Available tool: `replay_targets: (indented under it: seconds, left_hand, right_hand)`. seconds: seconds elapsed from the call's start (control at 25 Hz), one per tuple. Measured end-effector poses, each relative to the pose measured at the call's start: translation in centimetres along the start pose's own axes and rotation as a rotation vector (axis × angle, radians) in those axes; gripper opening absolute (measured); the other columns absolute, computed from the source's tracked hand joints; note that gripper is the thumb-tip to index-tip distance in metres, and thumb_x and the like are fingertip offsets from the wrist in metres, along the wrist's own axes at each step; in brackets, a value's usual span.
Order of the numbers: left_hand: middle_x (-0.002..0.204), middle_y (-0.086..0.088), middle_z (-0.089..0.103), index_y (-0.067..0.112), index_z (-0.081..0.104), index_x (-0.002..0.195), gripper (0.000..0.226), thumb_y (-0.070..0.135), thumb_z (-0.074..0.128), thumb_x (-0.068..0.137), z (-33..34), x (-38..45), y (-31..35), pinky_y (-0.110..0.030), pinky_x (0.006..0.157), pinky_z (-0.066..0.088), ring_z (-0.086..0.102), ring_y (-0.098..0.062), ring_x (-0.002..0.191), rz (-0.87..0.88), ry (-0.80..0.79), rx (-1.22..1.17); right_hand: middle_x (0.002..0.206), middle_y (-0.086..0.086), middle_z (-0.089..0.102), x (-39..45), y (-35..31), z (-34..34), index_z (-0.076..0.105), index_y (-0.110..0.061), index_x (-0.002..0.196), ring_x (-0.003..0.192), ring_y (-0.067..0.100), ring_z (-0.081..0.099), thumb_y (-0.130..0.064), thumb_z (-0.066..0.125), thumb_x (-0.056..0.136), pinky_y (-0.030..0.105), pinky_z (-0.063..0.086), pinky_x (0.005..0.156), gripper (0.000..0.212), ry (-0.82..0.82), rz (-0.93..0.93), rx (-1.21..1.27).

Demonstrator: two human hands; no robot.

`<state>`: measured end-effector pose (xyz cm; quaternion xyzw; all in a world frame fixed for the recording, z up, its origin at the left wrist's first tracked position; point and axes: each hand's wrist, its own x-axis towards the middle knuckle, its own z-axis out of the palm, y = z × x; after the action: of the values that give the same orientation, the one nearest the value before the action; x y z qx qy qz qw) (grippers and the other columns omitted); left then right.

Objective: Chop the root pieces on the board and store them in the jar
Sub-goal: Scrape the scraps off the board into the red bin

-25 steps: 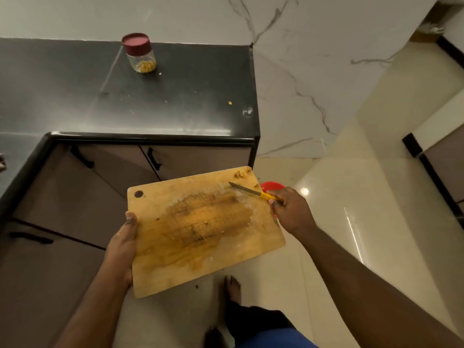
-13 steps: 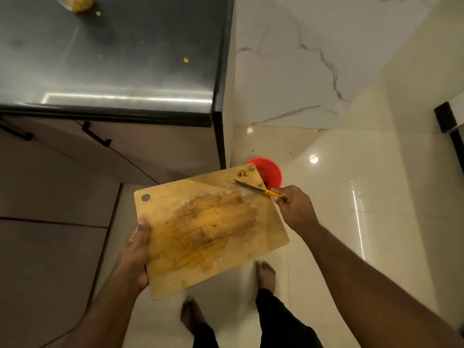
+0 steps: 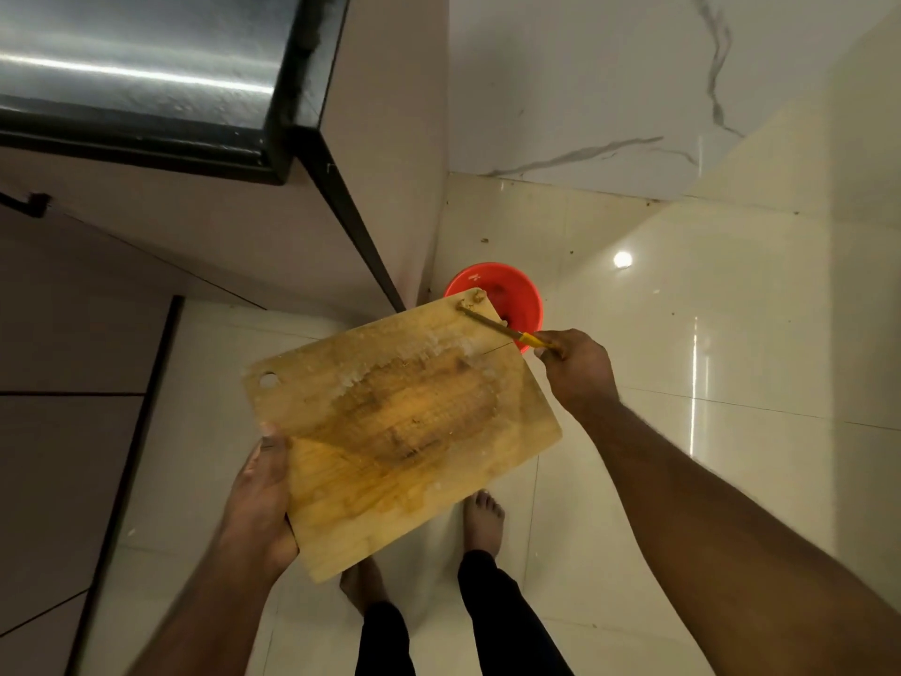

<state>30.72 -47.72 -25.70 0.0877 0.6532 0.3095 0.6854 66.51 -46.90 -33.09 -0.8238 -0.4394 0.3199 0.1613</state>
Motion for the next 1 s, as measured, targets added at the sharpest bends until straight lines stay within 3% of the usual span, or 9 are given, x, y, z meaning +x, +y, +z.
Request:
replay_targets:
  seconds: [0.16, 0.44, 0.68, 0.84, 1.0]
  left_hand:
    - [0.135, -0.014, 0.064, 0.025, 0.056, 0.139, 0.066, 0.068, 0.056, 0.088, 0.3, 1.1, -1.0, -0.081, 0.089, 0.041, 0.061, -0.045, 0.122, 0.016, 0.045, -0.031]
    - [0.118, -0.010, 0.073, 0.022, 0.063, 0.127, 0.050, 0.057, 0.053, 0.093, 2.3, 0.9, -0.5, -0.075, 0.085, 0.049, 0.069, -0.040, 0.107, 0.039, 0.111, -0.019]
    - [0.115, -0.010, 0.074, 0.022, 0.064, 0.125, 0.050, 0.058, 0.053, 0.092, 2.9, 0.3, -0.4, -0.073, 0.083, 0.051, 0.070, -0.040, 0.105, 0.030, 0.115, -0.002]
    - [0.103, -0.004, 0.078, 0.027, 0.067, 0.114, 0.039, 0.056, 0.050, 0.095, 3.2, -0.4, -0.2, -0.061, 0.074, 0.058, 0.071, -0.035, 0.100, 0.031, 0.131, 0.024]
    - [0.096, -0.003, 0.078, 0.029, 0.067, 0.109, 0.036, 0.055, 0.047, 0.097, 3.4, -1.1, -0.1, -0.053, 0.068, 0.059, 0.073, -0.032, 0.092, 0.054, 0.133, 0.034]
  right_hand:
    - [0.113, 0.003, 0.071, 1.6, 0.6, 1.7, 0.071, -0.022, 0.117, 0.103, 0.025, 0.064, -0.019, 0.062, 0.095, 0.033, 0.051, 0.087, 0.025, 0.015, 0.106, 0.069]
    - [0.119, 0.001, 0.068, 1.2, -0.6, 3.5, 0.069, -0.024, 0.121, 0.110, 0.022, 0.060, -0.020, 0.060, 0.095, 0.026, 0.043, 0.090, 0.028, -0.048, 0.069, 0.105]
    - [0.111, 0.002, 0.072, 2.3, 1.2, 3.3, 0.071, -0.022, 0.116, 0.101, 0.023, 0.064, -0.019, 0.061, 0.094, 0.025, 0.043, 0.079, 0.024, 0.003, 0.187, 0.111]
    - [0.114, -0.003, 0.071, 1.7, 1.0, 3.4, 0.071, -0.024, 0.118, 0.099, 0.015, 0.060, -0.022, 0.061, 0.095, 0.025, 0.042, 0.083, 0.025, -0.080, 0.078, 0.136]
    - [0.112, 0.002, 0.072, 1.6, 2.2, 3.3, 0.070, -0.022, 0.118, 0.099, 0.022, 0.063, -0.019, 0.060, 0.095, 0.027, 0.045, 0.081, 0.025, -0.041, 0.181, 0.083]
